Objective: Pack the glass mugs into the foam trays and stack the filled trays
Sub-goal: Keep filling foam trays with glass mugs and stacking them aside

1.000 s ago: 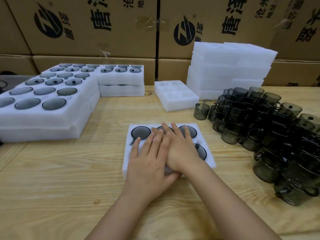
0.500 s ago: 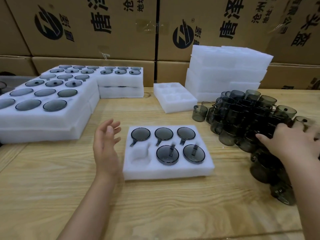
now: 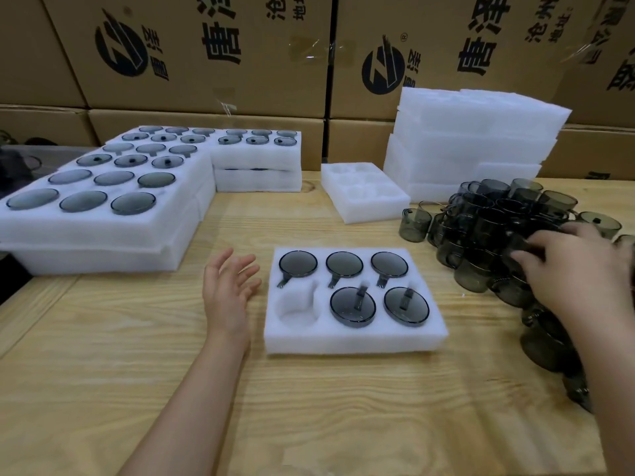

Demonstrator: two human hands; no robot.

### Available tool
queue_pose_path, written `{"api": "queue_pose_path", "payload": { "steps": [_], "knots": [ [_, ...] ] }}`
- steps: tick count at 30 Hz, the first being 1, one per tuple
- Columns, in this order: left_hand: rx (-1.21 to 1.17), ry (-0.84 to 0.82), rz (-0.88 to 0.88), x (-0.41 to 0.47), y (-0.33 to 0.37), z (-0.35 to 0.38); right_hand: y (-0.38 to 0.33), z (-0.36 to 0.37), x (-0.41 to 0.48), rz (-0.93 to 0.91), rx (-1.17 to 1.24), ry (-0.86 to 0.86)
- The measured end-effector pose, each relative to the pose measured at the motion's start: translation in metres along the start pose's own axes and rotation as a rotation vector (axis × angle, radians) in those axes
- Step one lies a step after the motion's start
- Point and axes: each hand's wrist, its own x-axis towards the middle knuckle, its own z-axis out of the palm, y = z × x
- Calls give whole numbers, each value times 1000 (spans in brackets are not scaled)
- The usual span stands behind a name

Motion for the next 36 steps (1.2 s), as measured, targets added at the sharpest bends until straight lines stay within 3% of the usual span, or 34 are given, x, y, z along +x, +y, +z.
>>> {"api": "queue_pose_path", "payload": {
  "steps": [4,10,16,22,25,31,33,36],
  "knots": [
    [102,-68,144,-4,1,1,-75,-4,-45,-225,588,-62],
    [161,-301,280,-9,6,2,-153,31,-89,-270,945,-184],
    [405,-634,409,-16,7,2,-170,45,-105,-248,1046,-177],
    [535,-653,424,-18,8,2,-170,47,-113,-212,1096,-213],
    [495,-645,365,-16,13,1,-167,47,-116,-230,1140,-252],
    [461,-849,172,-9,22,-8,-158,44,-115,-324,1033,-433],
    [438,-892,129,-7,23,-10,-157,44,-116,-323,953,-431],
    [309,-831,21,-3,26,-11,-159,43,-119,-350,833,-365]
  ]
}}
